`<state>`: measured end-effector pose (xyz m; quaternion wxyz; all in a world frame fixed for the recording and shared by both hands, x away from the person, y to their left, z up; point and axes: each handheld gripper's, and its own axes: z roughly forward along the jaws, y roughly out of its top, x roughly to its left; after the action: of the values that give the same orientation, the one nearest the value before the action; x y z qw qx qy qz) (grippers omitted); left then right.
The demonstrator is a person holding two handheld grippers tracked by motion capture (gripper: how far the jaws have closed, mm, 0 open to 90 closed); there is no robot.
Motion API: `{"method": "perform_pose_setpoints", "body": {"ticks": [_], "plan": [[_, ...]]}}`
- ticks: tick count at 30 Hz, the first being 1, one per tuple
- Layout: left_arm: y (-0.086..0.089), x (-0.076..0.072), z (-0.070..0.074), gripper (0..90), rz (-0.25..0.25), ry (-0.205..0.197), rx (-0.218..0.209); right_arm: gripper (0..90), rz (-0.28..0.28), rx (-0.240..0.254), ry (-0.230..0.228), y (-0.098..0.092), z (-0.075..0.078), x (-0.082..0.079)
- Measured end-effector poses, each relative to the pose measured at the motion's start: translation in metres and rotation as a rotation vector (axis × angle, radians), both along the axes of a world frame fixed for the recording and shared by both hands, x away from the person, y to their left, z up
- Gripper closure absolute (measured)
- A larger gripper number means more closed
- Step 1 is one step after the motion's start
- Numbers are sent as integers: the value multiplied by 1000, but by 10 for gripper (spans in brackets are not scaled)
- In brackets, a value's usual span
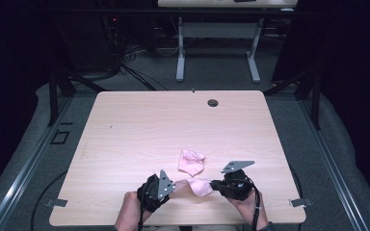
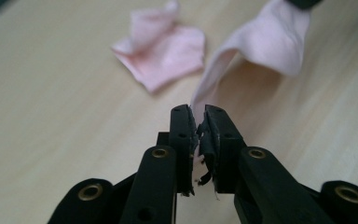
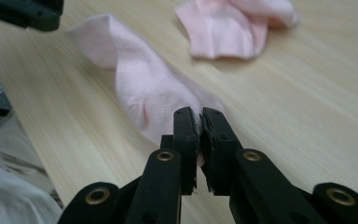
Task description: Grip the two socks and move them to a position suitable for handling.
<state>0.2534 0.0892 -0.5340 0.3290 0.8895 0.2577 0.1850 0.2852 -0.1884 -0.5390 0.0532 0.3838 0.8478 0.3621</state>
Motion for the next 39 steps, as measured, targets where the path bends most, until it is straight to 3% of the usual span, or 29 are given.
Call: {"method": "perform_pose_setpoints", "body": {"ticks": [3,7,10,14,20,23,25,29,33,39], "plan": [[7,0,-7,676,12,70,-74,834,-4,-40,38,-11,-9,2],[22,4,-1,531,66,85,-143,771,-22,-40,45,-24,-9,2],[29,11,1,495,109,110,-182,696,-38,-18,52,-31,-7,0],[25,23,2,459,140,138,-204,637,-79,11,49,-35,-5,-5],[-2,32,-3,443,149,191,-185,600,-134,-24,67,-29,-12,-15],[-12,31,-7,474,145,205,-150,625,-142,-34,78,-25,-18,-17],[-15,31,-11,554,156,195,-118,652,-145,-34,74,-23,-21,-18],[-13,32,-21,728,176,202,-102,718,-140,-37,62,-19,-24,-19],[-6,33,-30,861,191,223,-115,776,-133,-40,61,-14,-27,-17],[6,27,-34,883,211,243,-161,840,-102,-55,46,-8,-28,-15]]}}
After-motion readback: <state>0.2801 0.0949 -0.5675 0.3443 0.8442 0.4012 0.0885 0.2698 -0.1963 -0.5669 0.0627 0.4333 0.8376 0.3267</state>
